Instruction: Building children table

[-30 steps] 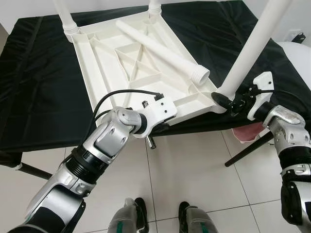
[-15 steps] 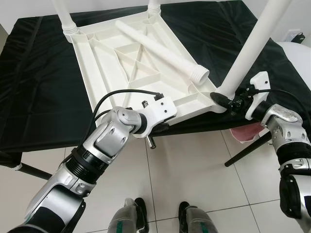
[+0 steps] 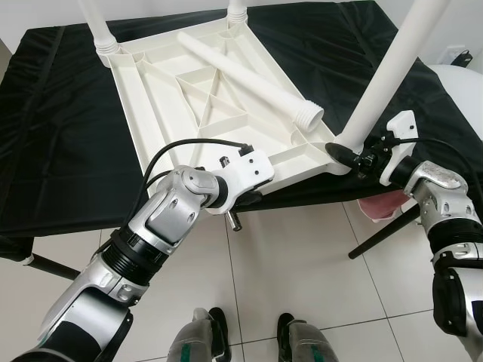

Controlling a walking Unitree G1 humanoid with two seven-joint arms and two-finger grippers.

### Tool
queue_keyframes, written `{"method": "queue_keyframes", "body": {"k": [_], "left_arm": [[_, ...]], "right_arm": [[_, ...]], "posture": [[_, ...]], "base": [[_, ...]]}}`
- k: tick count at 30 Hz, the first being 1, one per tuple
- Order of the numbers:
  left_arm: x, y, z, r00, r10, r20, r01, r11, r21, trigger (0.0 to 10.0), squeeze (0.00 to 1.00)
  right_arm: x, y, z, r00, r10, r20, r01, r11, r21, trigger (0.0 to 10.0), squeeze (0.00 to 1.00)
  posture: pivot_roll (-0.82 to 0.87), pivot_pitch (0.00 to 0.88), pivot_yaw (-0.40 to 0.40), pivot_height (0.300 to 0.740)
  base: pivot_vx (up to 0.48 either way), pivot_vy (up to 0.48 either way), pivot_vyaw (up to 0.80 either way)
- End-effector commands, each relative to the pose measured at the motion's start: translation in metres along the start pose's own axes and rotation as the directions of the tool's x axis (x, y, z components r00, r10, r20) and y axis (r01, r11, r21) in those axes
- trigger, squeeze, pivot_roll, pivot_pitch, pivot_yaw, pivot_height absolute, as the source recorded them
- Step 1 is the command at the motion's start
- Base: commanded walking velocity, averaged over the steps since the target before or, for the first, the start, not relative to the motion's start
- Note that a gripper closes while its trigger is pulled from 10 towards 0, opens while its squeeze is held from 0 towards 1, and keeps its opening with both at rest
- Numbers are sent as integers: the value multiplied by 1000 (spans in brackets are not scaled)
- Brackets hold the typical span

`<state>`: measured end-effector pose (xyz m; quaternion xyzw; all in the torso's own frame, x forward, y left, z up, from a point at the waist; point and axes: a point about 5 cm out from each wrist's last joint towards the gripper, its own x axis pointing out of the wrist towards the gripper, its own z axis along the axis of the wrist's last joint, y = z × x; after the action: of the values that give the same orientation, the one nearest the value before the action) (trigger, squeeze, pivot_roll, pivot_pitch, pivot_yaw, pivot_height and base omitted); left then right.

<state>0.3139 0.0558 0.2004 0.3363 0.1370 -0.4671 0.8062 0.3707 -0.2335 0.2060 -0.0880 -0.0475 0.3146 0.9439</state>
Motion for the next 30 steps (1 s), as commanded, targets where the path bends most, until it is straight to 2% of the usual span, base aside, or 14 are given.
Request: {"method": "queue_keyframes", "body": {"k": [1,8,30], "left_arm": [[-9,10,6,995,104,10,-104,994,30,10000,0],[-9,9,6,995,103,12,-104,994,26,10000,0],[-8,7,6,995,100,11,-101,995,19,10000,0]], "right_arm": [[-1,2,-7,1000,-22,-1,22,999,31,10000,0],[4,13,-9,997,-57,57,54,997,55,10000,0],[12,28,-2,966,-218,137,204,973,105,10000,0]], "posture": [[-100,213,64,740],[-102,206,61,740],[-104,206,58,740]], "base": [[0,0,0],[0,0,0],[0,0,0]]}}
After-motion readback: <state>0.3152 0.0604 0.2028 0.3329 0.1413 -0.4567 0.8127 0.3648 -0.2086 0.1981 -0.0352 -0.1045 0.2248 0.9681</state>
